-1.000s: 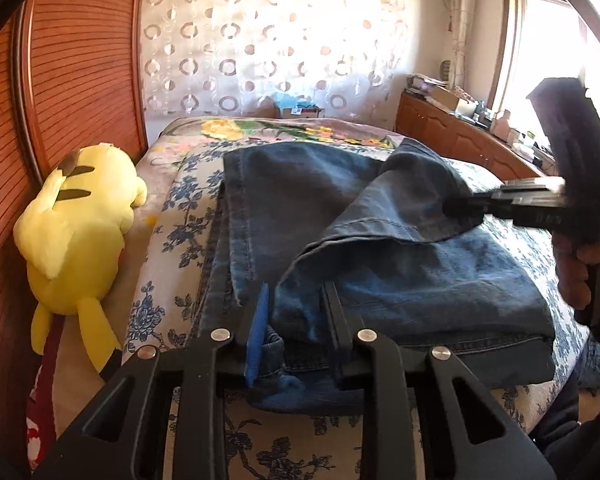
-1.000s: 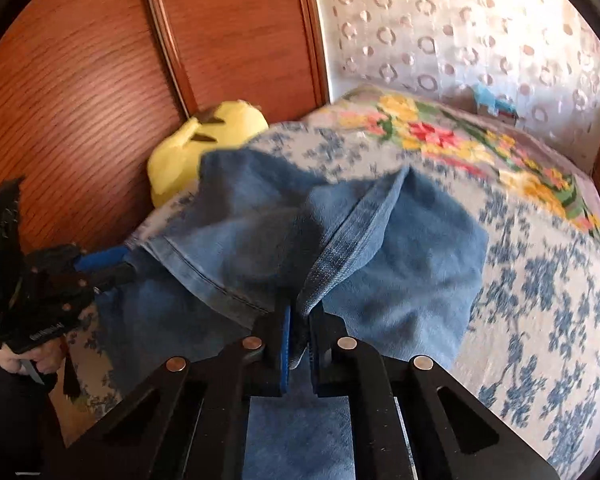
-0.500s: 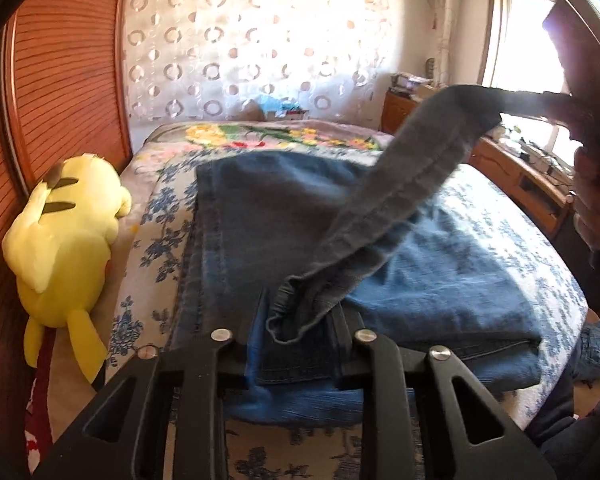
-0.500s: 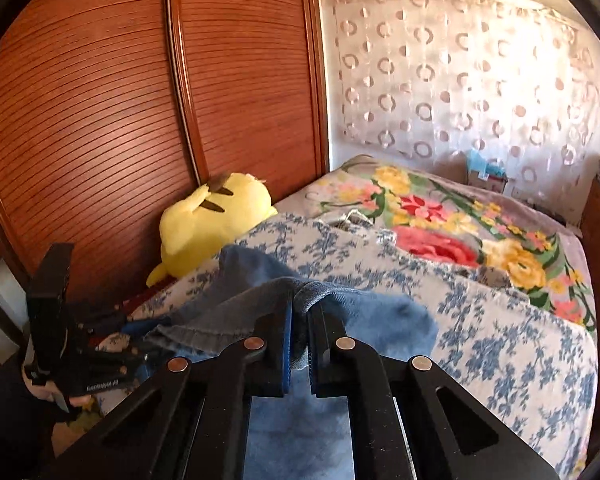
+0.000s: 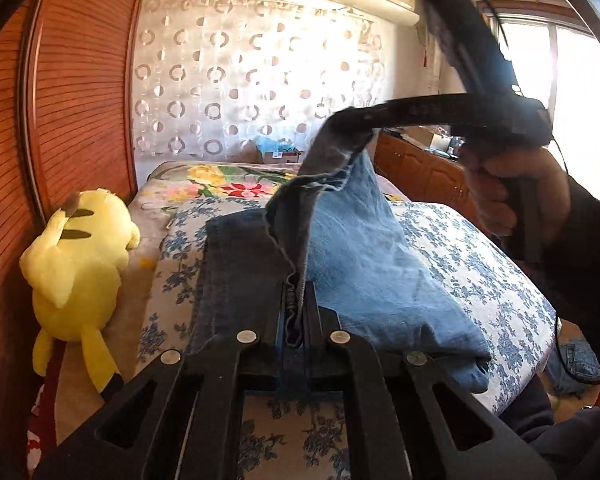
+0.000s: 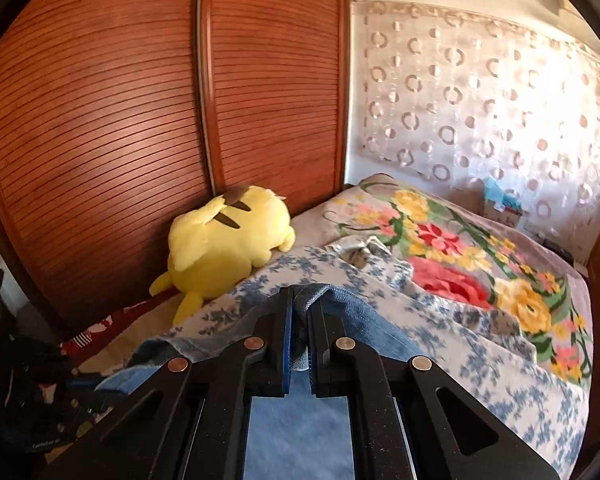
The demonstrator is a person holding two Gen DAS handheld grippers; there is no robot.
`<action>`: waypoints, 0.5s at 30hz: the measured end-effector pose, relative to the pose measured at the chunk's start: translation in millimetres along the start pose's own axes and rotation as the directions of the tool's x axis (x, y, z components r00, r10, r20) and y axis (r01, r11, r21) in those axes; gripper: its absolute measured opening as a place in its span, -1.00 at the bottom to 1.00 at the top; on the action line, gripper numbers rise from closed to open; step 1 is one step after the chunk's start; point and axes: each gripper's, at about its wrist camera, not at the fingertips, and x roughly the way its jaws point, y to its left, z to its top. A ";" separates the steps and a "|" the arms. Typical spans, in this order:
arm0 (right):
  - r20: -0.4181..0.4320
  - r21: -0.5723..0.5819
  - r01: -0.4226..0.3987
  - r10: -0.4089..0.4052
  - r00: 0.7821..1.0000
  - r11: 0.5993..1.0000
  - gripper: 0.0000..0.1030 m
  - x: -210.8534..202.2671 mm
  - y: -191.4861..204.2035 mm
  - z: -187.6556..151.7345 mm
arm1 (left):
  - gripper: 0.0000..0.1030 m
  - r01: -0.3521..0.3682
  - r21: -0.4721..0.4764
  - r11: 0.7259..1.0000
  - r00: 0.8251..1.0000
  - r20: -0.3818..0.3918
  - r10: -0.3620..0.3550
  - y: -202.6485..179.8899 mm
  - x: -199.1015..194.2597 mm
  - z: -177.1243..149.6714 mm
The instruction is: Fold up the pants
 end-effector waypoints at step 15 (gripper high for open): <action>-0.138 0.064 -0.048 0.056 0.989 0.997 -0.20 101.7 5.2 16.7 | -0.75 -0.067 -0.109 0.992 0.988 -0.142 0.051 40.2 19.7 -42.2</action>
